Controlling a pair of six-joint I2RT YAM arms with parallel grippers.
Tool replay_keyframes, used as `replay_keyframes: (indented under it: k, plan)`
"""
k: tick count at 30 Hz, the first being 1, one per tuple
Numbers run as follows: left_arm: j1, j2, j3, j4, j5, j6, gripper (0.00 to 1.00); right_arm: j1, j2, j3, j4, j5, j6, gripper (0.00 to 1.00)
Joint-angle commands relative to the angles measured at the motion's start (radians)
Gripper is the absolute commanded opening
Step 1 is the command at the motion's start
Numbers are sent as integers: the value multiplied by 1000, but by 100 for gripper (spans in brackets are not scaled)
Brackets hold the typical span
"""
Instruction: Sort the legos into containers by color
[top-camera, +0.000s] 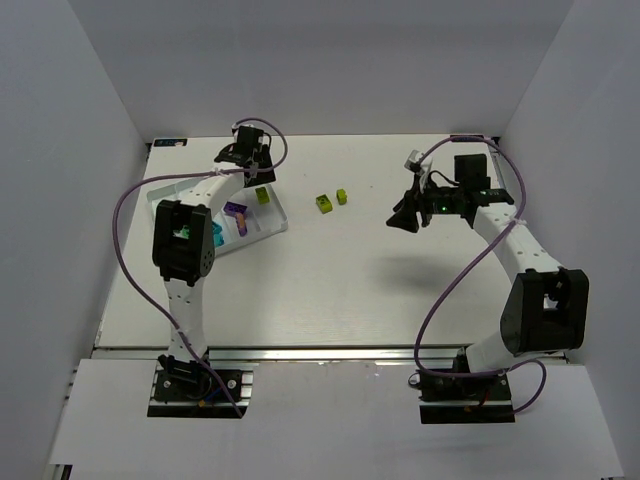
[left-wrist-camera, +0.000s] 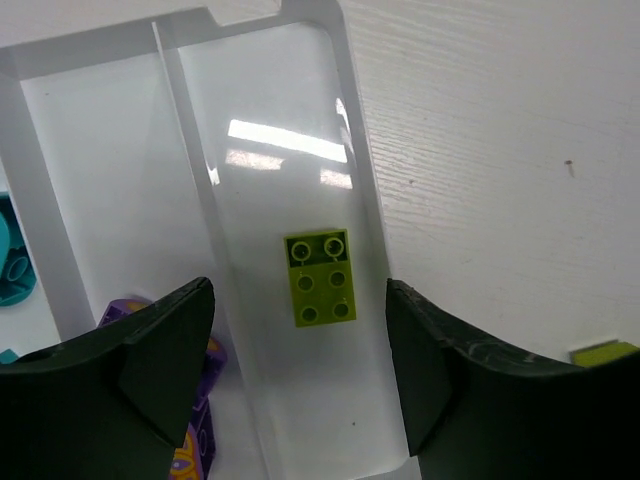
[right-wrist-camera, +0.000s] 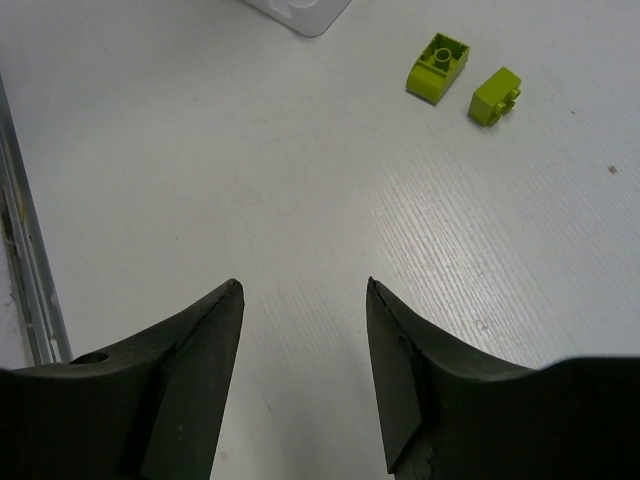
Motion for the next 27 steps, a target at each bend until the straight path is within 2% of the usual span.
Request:
replay_keyframes:
  k: [1,6,8,9,10,13,18,20,22,23,27]
  plan:
    - [5,-149,-70,25,67,3,79,54,-6,33,-67,63,-113,58]
    - [5,-387,-278,104,212,-2,82,165,32,59,-82,205,-219,60]
    - [3,-456,-388,132,258,-26,90,194,56,93,-93,235,-234,62]
    - [2,-490,-426,161,275,-37,98,220,87,106,-97,270,-237,68]
    - [0,-557,-498,175,287,-45,98,234,102,135,-108,293,-237,88]
    - [0,-672,-580,198,345,-77,98,268,144,168,-70,336,-242,89]
    - [0,-794,-652,144,310,-62,98,281,196,185,116,358,-132,89]
    - [0,-848,-686,144,302,-63,98,292,278,296,30,330,-148,89]
    - [0,-883,-715,152,287,-74,98,295,351,405,-95,283,-240,89]
    - [-1,-912,-733,151,258,-78,98,310,409,486,-151,310,-227,89]
    - [-1,-978,-773,157,221,-85,98,355,500,602,-188,371,-194,89]
